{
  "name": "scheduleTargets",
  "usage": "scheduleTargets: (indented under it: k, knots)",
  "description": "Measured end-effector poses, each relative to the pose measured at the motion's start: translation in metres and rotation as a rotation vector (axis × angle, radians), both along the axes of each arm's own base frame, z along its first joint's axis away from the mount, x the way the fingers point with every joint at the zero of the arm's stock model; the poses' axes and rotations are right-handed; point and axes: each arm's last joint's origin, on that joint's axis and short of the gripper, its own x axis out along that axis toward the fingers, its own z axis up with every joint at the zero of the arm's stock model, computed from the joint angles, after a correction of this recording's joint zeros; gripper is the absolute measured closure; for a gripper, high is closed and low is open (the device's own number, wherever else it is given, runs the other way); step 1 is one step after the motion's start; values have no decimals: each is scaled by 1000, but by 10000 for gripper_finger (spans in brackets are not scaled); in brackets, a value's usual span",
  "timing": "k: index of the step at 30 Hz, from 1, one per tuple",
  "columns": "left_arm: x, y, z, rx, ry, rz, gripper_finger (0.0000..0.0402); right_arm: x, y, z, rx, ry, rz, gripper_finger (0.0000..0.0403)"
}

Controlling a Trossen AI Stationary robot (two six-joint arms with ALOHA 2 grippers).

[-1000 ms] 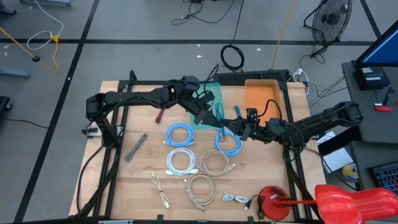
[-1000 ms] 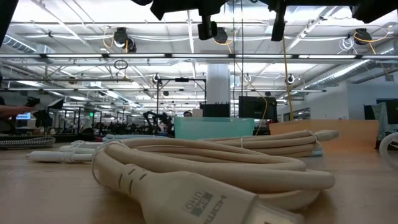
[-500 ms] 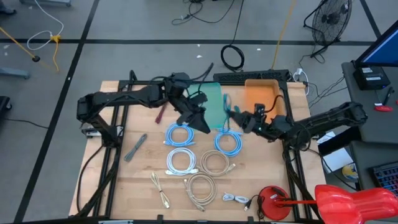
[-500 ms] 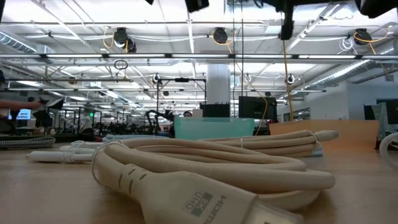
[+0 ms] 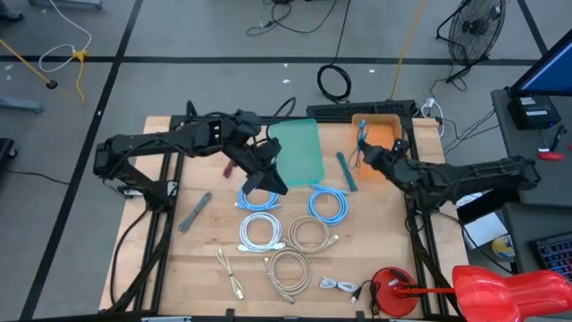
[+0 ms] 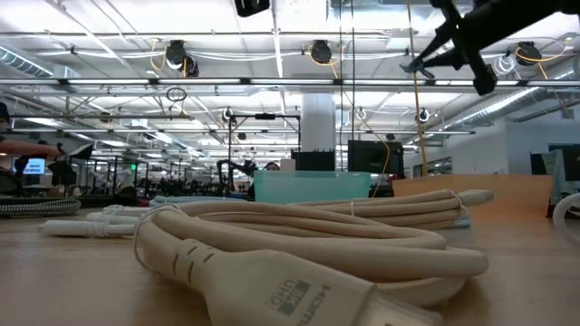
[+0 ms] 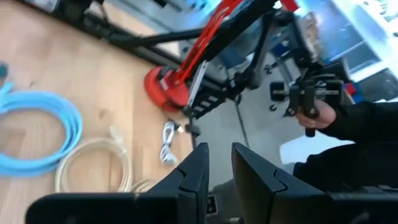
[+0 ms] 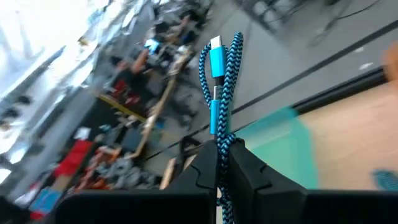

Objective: Pick & Place USB Port
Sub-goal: Put the top blue charger cable into the orange bin

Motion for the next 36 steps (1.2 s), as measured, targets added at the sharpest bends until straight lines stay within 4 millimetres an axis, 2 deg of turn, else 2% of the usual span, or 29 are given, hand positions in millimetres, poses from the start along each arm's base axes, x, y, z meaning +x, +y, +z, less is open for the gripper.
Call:
scheduleTargets:
  k: [5, 10, 14, 19, 22, 30, 36]
  knots:
    - [0, -5, -2, 11, 20, -8, 330, 0, -20, -14, 61, 119, -15, 400]
    - [0, -5, -3, 28, 27, 13, 330, -3, -42, -28, 212, 276, -19, 400]
    - [0, -6, -3, 28, 30, 13, 330, -8, -60, -21, 293, 480, -44, 400]
    - [0, -10, -4, 46, 36, 25, 330, -7, -80, -1, 302, 664, -41, 400]
    - [1, -13, -4, 55, 35, 26, 330, -2, -90, -2, 304, 766, 1, 400]
    - [0, -19, -6, 68, 48, 6, 330, 13, -101, -28, 402, 926, 87, 400]
    - [-2, -26, -12, 105, 103, 8, 330, 19, -105, -38, 430, 960, 80, 398]
